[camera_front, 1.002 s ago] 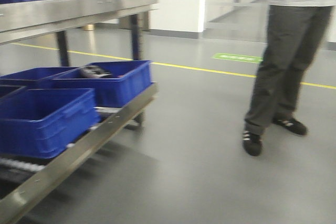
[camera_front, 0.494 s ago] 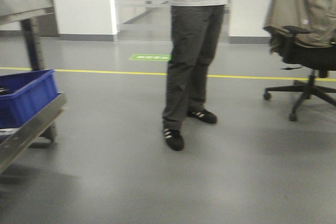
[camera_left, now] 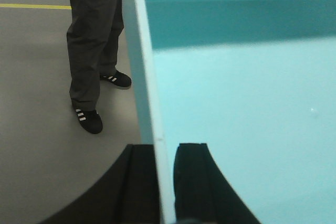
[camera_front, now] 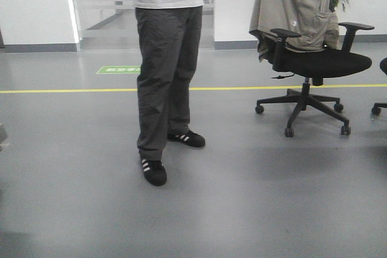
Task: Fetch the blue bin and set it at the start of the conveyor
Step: 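Carry the bin in both grippers while driving to the red conveyor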
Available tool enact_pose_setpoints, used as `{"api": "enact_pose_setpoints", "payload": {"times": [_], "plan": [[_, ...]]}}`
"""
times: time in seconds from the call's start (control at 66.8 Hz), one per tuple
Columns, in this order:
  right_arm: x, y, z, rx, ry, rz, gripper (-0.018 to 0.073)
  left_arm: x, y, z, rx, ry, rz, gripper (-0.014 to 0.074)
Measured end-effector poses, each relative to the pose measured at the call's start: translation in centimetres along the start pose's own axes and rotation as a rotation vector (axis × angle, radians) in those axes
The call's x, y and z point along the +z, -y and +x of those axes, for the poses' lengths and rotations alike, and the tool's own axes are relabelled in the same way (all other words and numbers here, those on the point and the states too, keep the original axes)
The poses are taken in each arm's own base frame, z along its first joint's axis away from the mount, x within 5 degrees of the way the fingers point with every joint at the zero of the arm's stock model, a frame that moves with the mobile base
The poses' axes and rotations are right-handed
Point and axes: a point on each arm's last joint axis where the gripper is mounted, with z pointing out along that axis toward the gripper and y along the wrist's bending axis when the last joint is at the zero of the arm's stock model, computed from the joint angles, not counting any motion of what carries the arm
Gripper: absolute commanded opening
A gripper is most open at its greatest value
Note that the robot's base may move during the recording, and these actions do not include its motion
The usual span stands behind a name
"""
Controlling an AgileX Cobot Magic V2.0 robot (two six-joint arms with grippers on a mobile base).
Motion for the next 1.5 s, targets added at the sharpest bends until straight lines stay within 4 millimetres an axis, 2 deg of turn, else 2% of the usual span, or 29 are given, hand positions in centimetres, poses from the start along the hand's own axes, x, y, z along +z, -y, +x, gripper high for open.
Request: {"api": "enact_pose_setpoints", "payload": {"times": [1.496], "plan": [[0.0, 0.0, -0.13, 0.001, 0.014, 0.0, -0.0151, 0.08, 0.02, -0.47, 0.004, 0.056, 0.003, -0.0111]]}}
